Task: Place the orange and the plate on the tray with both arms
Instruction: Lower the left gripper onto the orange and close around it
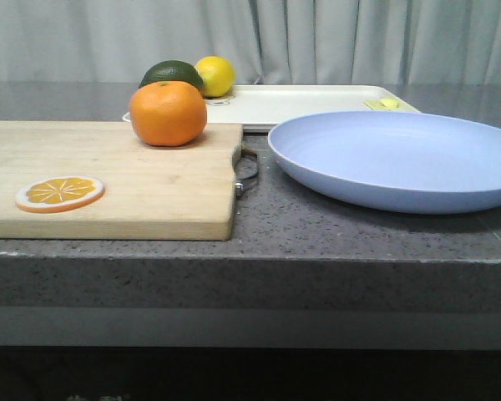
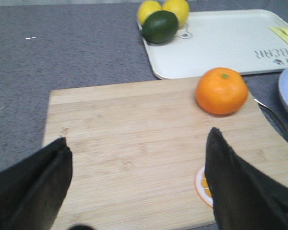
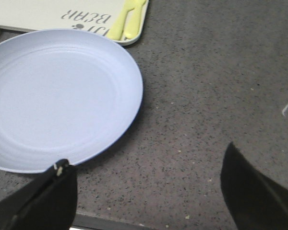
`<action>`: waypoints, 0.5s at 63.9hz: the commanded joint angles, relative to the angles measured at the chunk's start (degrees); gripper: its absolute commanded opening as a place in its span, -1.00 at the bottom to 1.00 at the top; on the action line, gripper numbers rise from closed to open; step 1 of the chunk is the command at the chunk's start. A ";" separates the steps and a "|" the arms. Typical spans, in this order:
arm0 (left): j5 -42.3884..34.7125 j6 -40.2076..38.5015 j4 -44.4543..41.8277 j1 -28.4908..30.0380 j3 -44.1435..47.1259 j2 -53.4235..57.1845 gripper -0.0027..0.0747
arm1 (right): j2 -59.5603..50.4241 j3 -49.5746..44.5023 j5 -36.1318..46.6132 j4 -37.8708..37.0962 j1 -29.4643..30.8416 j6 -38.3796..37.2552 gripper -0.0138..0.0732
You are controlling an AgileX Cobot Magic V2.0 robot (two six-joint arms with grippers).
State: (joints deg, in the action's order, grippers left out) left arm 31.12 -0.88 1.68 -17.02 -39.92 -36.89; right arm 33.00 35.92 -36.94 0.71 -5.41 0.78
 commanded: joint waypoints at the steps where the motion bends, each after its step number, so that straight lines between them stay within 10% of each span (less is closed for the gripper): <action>1: -6.62 0.29 0.01 -3.98 -3.26 -3.89 0.54 | 0.61 2.09 3.22 0.07 -1.87 1.29 0.75; 32: -9.95 0.29 -1.99 -13.65 -20.84 -35.04 0.54 | 0.61 2.09 2.94 0.07 -2.69 1.29 0.75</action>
State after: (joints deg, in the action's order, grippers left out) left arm 25.34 -0.52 0.00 -30.11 -56.20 -68.90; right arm 33.00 35.92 -37.40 0.83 -8.07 1.52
